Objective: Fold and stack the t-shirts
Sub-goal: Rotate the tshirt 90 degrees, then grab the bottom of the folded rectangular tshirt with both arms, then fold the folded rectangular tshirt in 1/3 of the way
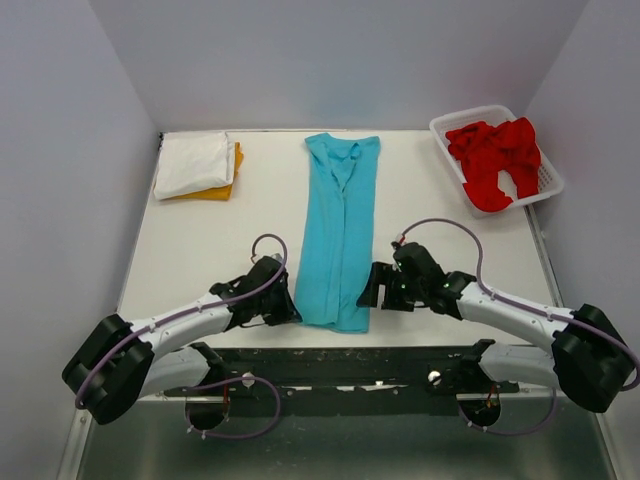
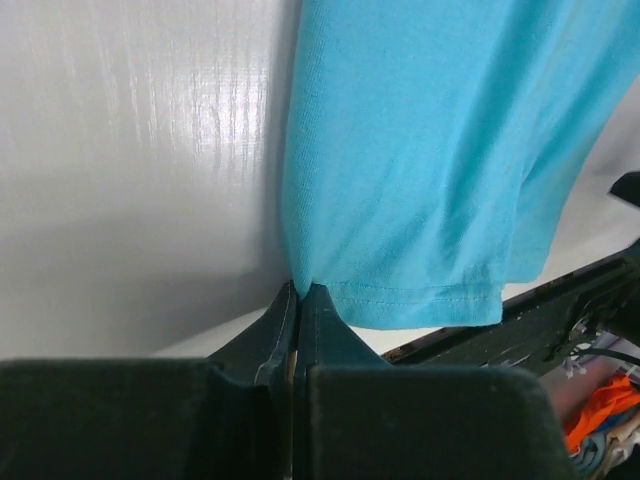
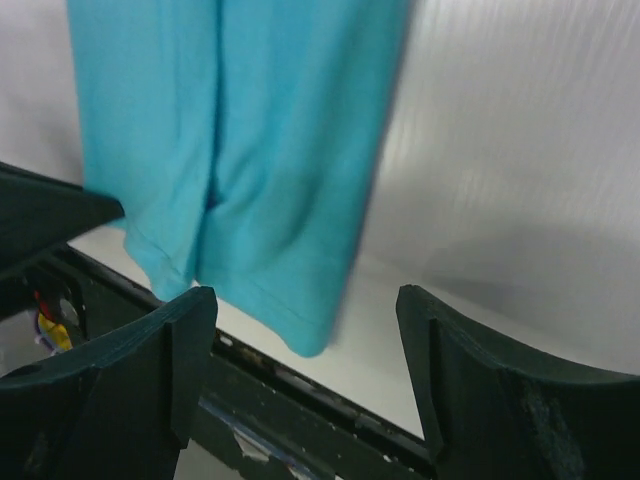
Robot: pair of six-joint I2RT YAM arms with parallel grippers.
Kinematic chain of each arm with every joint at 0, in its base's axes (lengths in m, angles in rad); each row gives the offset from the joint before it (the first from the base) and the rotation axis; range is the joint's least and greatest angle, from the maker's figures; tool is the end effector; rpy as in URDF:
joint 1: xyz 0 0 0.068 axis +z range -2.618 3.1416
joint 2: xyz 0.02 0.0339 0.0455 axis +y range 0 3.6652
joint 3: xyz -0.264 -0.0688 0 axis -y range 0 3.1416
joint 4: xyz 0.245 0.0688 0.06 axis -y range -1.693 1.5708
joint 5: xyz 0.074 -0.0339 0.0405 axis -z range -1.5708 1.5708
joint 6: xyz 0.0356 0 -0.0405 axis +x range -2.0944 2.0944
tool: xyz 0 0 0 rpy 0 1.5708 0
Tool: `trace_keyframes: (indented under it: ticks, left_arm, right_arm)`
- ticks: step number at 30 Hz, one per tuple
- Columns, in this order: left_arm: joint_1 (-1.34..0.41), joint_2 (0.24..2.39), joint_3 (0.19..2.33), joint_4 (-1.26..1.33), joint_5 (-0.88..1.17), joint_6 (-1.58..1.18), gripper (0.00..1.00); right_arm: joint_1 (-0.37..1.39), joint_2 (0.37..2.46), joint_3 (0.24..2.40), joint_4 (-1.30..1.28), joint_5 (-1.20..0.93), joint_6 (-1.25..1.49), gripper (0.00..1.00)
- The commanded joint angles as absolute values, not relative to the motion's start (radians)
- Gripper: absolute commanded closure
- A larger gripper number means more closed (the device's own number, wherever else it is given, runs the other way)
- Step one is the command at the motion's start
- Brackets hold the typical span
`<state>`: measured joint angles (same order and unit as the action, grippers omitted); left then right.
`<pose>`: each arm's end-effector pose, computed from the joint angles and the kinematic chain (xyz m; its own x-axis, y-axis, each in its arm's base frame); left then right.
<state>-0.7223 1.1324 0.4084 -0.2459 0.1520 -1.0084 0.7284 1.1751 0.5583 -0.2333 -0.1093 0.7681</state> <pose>0.1412 -0.1316 0.1451 -0.9372 -0.2888 -0.1958 -0.1408 0.8266 -0.5449 0.1653 0.1527 0.1821 -0.9003 0.1224 -0.4177 -0.1250 0.8465 0.5174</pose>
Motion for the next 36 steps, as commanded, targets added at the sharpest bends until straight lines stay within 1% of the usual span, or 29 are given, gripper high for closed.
trace_keyframes:
  ticks: [1,2,6,10,12,13,16,19,20,21,22,26,29,33,36]
  left_arm:
    - [-0.740,1.092,0.374,-0.290,0.145,-1.025,1.00]
    - [-0.746,1.083,0.377,-0.304,0.140,-1.030,1.00]
    - [-0.798,1.035,0.388,-0.339,0.107,-1.067,1.00]
    - [-0.847,1.002,0.397,-0.391,0.042,-1.122,1.00]
    - [-0.856,0.993,0.388,-0.394,0.029,-1.142,1.00]
    - [-0.857,0.990,0.381,-0.386,0.030,-1.149,1.00]
    - [-0.866,0.992,0.365,-0.366,0.037,-1.168,1.00]
    - [-0.890,0.994,0.365,-0.364,0.029,-1.189,1.00]
    - [-0.898,0.994,0.363,-0.361,0.028,-1.196,1.00]
    - [-0.906,0.995,0.362,-0.359,0.031,-1.199,1.00]
    - [-0.914,0.996,0.362,-0.364,0.033,-1.206,1.00]
    - [-0.954,0.963,0.365,-0.388,0.018,-1.229,1.00]
    - [-0.960,0.924,0.414,-0.393,0.008,-1.174,1.00]
    - [-0.957,0.935,0.535,-0.477,-0.061,-1.118,1.00]
    - [-0.926,1.004,0.634,-0.495,-0.077,-1.052,1.00]
  right_arm:
    - [0.738,1.158,0.464,-0.189,-0.304,0.878,0.26]
    - [0.744,1.164,0.450,-0.175,-0.326,0.892,0.30]
    - [0.787,1.193,0.410,-0.114,-0.365,0.939,0.43]
    - [0.801,1.208,0.362,-0.090,-0.398,0.976,0.46]
    - [0.809,1.210,0.352,-0.094,-0.399,0.982,0.50]
    - [0.811,1.209,0.350,-0.103,-0.390,0.984,0.54]
    - [0.814,1.202,0.346,-0.134,-0.361,0.975,0.72]
    - [0.818,1.202,0.335,-0.142,-0.395,0.966,0.81]
    - [0.820,1.199,0.322,-0.132,-0.402,0.966,0.87]
    - [0.821,1.196,0.312,-0.124,-0.408,0.967,0.96]
    - [0.821,1.194,0.305,-0.120,-0.418,0.961,0.99]
    - [0.824,1.140,0.312,-0.129,-0.434,0.938,0.99]
    - [0.824,1.071,0.370,-0.189,-0.393,0.906,0.99]
    - [0.825,1.025,0.463,-0.308,-0.235,0.893,0.99]
    - [0.823,1.039,0.527,-0.337,-0.093,0.899,0.99]
